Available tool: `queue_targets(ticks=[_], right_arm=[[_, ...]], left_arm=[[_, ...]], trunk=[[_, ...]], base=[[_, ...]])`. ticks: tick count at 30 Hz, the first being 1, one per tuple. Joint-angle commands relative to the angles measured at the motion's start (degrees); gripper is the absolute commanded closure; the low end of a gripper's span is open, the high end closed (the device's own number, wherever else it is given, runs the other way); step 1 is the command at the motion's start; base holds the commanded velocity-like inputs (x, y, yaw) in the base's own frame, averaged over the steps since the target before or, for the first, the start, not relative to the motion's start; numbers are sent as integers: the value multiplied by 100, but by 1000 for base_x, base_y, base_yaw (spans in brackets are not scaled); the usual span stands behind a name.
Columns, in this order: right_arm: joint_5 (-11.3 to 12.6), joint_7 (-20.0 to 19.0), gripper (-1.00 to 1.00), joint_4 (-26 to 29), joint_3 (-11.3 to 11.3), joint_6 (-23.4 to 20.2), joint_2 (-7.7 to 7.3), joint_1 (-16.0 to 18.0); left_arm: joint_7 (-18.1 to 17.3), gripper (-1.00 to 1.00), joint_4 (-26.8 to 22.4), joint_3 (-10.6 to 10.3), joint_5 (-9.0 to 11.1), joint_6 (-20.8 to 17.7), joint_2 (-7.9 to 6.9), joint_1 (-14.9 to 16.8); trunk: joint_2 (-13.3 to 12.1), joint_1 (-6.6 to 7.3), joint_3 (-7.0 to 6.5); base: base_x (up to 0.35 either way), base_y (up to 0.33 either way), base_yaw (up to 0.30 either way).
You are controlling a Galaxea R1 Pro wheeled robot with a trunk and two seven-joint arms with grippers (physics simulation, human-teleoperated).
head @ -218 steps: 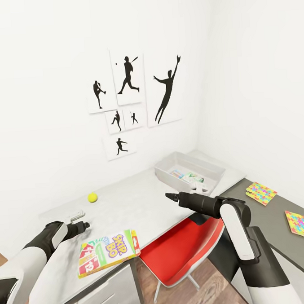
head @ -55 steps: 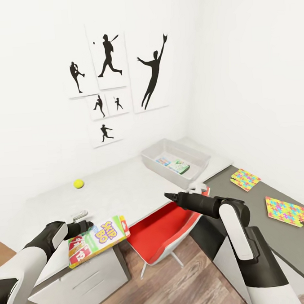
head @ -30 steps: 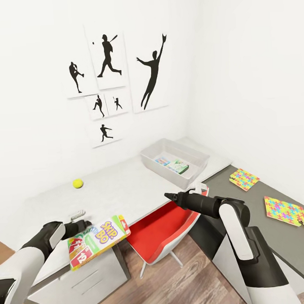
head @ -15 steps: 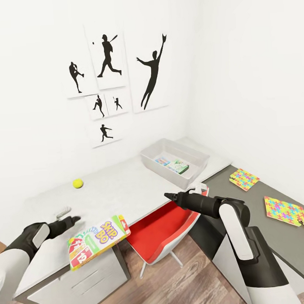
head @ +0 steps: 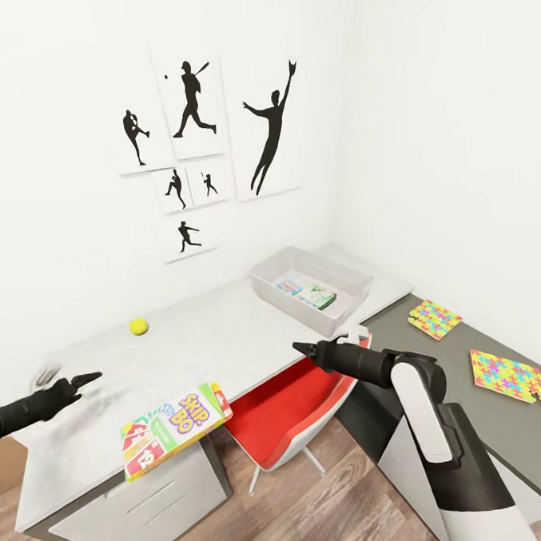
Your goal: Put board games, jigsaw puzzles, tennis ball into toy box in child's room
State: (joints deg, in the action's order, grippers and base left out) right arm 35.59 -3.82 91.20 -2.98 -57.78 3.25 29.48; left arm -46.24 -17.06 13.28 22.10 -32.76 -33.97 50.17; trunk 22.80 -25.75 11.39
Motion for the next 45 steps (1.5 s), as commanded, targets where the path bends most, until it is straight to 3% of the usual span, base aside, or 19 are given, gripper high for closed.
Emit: queue_targets(ticks=[1, 2, 3, 5, 6, 9, 12, 19, 28, 37, 45], right_arm=[[-43, -45, -100, 3, 6, -11, 2, 6], [-43, -50, -100, 3, 7, 11, 0, 5], [-43, -55, -100, 3, 7, 81, -8, 5], [-42, -61, -100, 3, 8, 161, -18, 5], [-42, -76, -100, 3, 6, 224, -24, 5], [-42, -115, -100, 3, 8, 291, -39, 5], [-43, -157, -100, 3, 8, 306, -49, 5], [-41, -199, -100, 3, 24, 315, -47, 6], [-33, -206, -100, -18, 11, 309, -5, -32], [-33, -215, -100, -9, 62, 306, -62, -151], [-32, -215, -100, -6, 37, 343, -9, -160]], left_arm=[[-336, -100, 5, 14, 15, -97, -113, -17], [-648, -100, 6, 16, 11, -143, -221, -42], [-1236, -100, 10, 20, 6, -213, -429, -90], [-1757, -100, 21, 22, -1, -259, -619, -131], [-2192, -100, 46, 23, -10, -289, -776, -168], [-2790, -100, 111, 23, -26, -317, -961, -208], [-3078, -100, 144, 24, -34, -329, -1049, -224], [-3286, -100, 165, 22, -46, -375, -1124, -235], [-3330, -100, 168, 17, -44, -414, -1132, -236], [-3674, -100, 168, 9, -56, -416, -1129, -236], [-3728, -100, 168, -3, -56, -416, -1128, -236]], trunk=[[11, -4, 12], [11, -4, 12], [11, -4, 12], [11, -4, 12], [11, -4, 12], [11, -4, 12], [11, -4, 12], [11, -4, 12], [11, -4, 12], [11, -4, 12], [11, -4, 12]], base=[[0, 0, 0], [0, 0, 0], [0, 0, 0], [0, 0, 0], [0, 0, 0], [0, 0, 0], [0, 0, 0], [-18, 22, 0], [-51, 102, 0], [-3, 8, 0], [0, 43, 0]])
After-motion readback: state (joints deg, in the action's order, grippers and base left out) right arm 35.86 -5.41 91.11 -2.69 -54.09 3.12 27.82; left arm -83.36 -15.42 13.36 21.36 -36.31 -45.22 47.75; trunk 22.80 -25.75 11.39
